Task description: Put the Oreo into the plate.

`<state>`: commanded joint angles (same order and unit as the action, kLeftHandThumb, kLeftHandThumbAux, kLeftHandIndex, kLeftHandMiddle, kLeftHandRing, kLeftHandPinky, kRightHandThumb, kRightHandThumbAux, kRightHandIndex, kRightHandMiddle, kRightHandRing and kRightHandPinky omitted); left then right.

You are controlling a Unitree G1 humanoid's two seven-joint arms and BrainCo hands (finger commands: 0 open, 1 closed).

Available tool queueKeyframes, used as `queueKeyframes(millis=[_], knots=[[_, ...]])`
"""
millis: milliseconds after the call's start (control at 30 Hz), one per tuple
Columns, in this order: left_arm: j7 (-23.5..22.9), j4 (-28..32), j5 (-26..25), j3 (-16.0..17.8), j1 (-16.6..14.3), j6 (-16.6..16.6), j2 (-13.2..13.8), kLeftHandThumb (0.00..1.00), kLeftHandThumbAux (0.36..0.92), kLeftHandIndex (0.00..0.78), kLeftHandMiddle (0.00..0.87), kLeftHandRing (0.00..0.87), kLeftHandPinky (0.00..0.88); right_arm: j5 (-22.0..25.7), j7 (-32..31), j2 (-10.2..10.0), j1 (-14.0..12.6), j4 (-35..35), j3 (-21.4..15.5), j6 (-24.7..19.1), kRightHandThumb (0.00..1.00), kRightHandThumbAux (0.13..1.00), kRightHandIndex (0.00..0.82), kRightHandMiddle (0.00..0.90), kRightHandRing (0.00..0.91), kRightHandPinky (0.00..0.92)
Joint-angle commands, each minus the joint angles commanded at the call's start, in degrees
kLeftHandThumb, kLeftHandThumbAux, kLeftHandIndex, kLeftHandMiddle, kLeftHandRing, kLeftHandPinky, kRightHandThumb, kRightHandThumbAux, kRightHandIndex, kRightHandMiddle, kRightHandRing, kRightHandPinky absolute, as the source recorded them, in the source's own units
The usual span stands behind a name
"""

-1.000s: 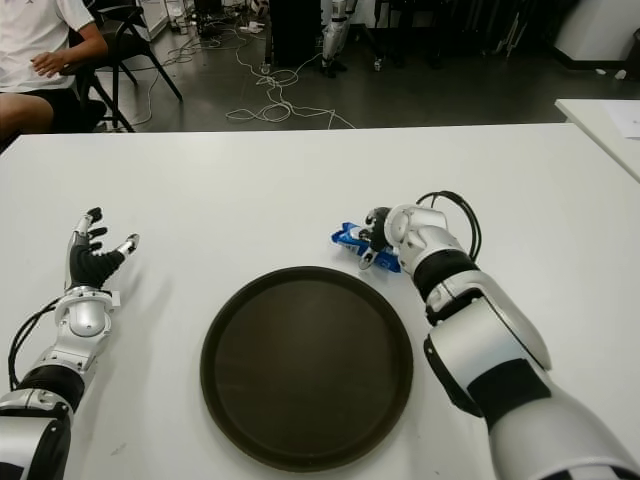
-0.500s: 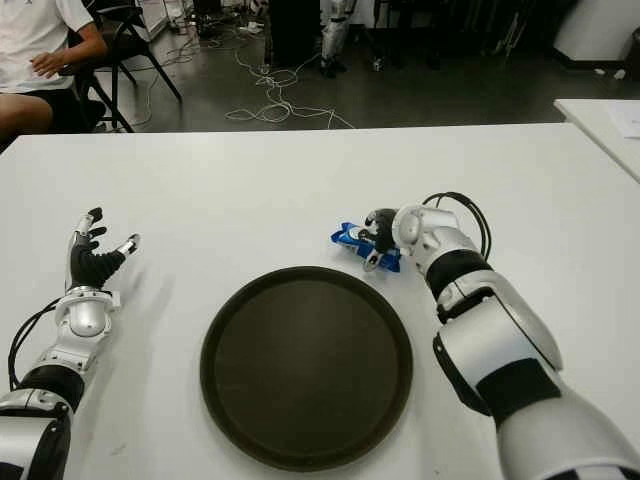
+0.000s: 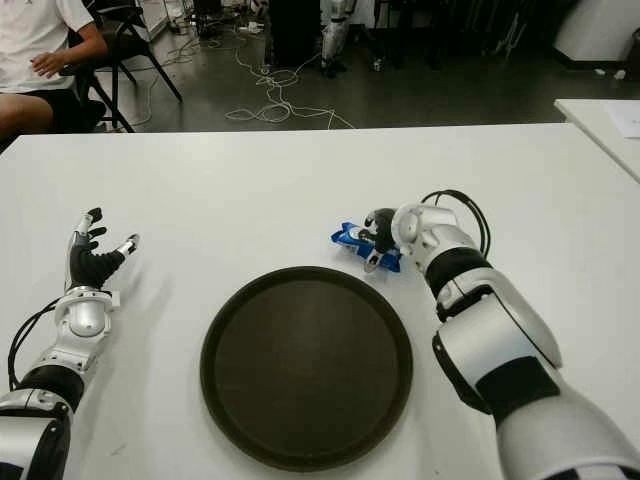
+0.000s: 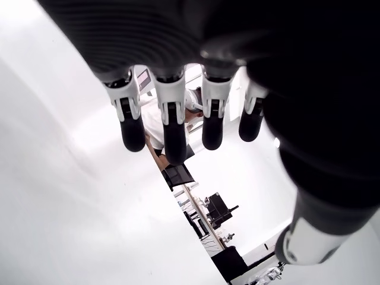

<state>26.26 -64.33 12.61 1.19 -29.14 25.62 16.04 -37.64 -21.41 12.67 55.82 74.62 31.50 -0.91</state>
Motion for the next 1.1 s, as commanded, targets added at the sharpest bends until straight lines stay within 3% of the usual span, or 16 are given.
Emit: queueKeyframes(millis=[867,1000,1100], knots=[[-0.2,0.1,-0.6,0.4,-0.1,-1.1,-0.3,0.229,0.695,0.069,0.125,0.125,0.122,0.0,-1.1,0.1,0.6,-0.6,0.0,-0.6,0.0,0.827,0.01,0.037,0.0,0.0],[0.0,0.2,-0.5,0.3,-0.1,-1.2,-0.3,0.235,0.692,0.072,0.13,0.13,0.134,-0.3,-0.5,-0.1,0.6,-0.6,0.3,-1.3,0.0,0.823,0.016,0.047,0.0,0.0],[0.1,0.2,-0.5,0.3,-0.1,-0.9,-0.3,0.241,0.697,0.075,0.133,0.137,0.146,0.4,4.0,-0.6,-0.1,-1.0,-0.7,-3.1,0.0,0.827,0.036,0.067,0.02,0.0]])
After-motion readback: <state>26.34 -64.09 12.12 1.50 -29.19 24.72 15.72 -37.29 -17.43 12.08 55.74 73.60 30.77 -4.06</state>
